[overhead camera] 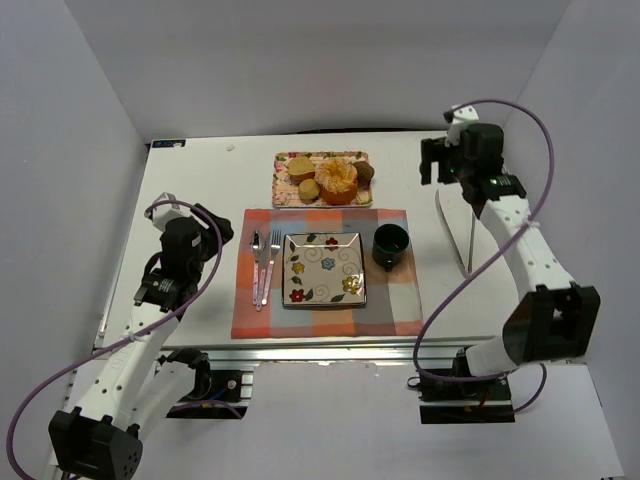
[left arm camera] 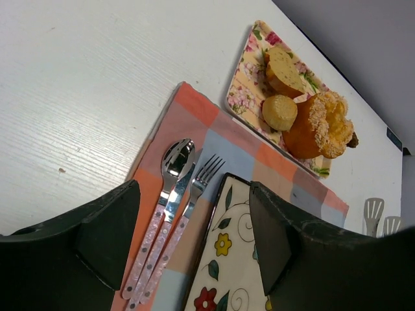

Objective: Place the bread

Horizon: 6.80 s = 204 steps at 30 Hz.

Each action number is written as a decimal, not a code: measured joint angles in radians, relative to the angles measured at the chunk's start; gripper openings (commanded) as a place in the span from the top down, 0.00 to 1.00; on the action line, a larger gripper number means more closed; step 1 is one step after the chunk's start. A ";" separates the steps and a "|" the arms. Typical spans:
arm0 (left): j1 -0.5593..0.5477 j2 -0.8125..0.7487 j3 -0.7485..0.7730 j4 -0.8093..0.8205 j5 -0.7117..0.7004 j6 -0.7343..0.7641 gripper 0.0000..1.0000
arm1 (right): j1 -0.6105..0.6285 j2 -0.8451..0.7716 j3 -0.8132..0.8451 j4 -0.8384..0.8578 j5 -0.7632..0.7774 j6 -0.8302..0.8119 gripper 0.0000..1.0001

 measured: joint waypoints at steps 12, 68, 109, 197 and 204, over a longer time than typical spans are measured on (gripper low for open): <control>0.000 0.000 0.000 0.043 0.035 0.026 0.25 | -0.340 -0.215 -0.296 -0.129 -0.289 -0.171 0.74; 0.000 0.073 -0.034 0.075 0.066 0.006 0.25 | -0.288 0.108 -0.346 0.045 -0.235 -0.183 0.70; 0.000 -0.064 -0.069 0.058 0.045 -0.014 0.25 | 0.495 0.219 0.023 -0.124 -0.106 -0.764 0.50; 0.000 -0.081 -0.095 0.060 0.034 -0.029 0.24 | 0.511 0.155 -0.032 -0.022 -0.035 -0.887 0.86; 0.000 -0.081 -0.095 0.060 0.035 -0.029 0.24 | 0.512 -0.053 -0.203 -0.126 -0.168 -0.822 0.86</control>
